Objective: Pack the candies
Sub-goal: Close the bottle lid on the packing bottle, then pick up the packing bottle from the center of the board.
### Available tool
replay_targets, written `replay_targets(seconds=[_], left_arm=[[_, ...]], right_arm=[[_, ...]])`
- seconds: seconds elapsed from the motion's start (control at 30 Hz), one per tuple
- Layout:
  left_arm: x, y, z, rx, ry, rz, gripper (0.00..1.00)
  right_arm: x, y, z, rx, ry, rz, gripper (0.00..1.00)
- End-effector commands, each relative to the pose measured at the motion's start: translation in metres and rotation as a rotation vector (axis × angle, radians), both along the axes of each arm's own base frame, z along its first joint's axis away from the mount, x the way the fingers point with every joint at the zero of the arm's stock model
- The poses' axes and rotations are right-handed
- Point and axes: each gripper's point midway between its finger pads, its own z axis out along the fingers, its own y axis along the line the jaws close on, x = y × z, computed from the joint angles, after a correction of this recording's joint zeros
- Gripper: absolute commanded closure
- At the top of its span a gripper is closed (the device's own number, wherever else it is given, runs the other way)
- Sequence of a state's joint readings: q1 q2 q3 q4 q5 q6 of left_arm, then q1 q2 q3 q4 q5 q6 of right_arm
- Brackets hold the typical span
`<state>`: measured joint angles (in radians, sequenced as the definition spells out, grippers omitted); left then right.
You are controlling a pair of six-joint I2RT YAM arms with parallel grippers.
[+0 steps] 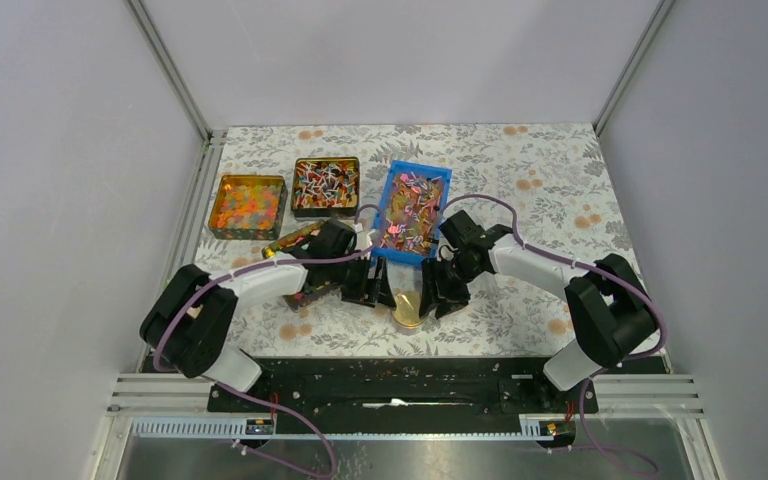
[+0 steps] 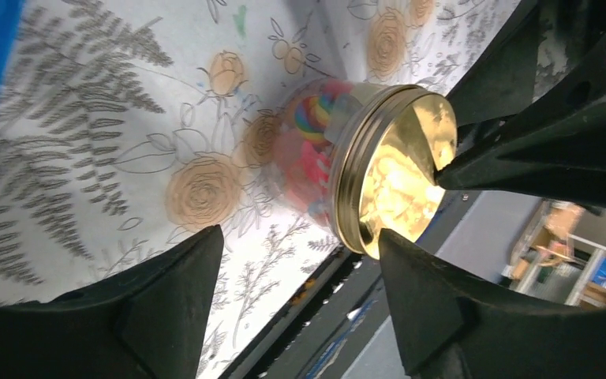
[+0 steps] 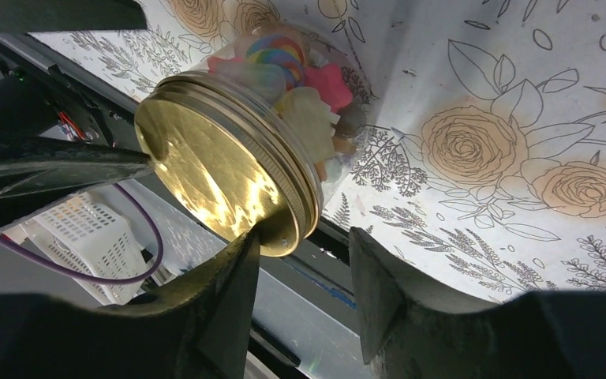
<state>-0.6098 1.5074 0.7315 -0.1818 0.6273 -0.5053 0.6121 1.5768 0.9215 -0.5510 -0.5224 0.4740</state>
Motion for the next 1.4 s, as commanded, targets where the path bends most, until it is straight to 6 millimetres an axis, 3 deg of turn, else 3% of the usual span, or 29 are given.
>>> replay_targets(seconds=[0.0,0.17,0.33,0.47,0.53,0.77,0.9,1.1,1.37], left_arm=[[0.031,0.002,0.042,0.018,-0.234,0.012,0.25],[0.049,0.012,0.092,0.017,-0.476,0.007,0.10],[0.043,0.020,0.140,-0.073,-0.782,-0.094,0.01],[0.037,0.033,0.153,-0.098,-1.050,-0.149,0.01],[0.035,0.038,0.154,-0.103,-1.127,-0.152,0.01],[0.009,0.027,0.133,-0.264,-1.165,-0.214,0.01],[0.001,0.025,0.115,-0.393,-1.230,-0.123,0.01],[-0.019,0.015,0.069,-0.401,-1.188,-0.185,0.01],[-0.019,-0.003,0.031,-0.354,-1.151,-0.239,0.01]], right_arm=[[-0.002,-0.026,-0.026,-0.154,-0.019,0.041,0.45],[-0.003,-0.026,-0.017,-0.126,-0.046,0.072,0.25],[0.006,-0.021,0.003,-0.088,-0.125,0.086,0.13],[0.012,-0.018,0.021,-0.052,-0.195,0.098,0.08],[0.015,-0.017,0.029,-0.036,-0.229,0.106,0.01],[0.023,-0.019,0.051,-0.007,-0.350,0.132,0.00],[0.028,-0.022,0.059,-0.019,-0.393,0.132,0.00],[0.028,-0.029,0.067,-0.053,-0.406,0.141,0.00],[0.032,-0.031,0.079,-0.063,-0.437,0.139,0.00]])
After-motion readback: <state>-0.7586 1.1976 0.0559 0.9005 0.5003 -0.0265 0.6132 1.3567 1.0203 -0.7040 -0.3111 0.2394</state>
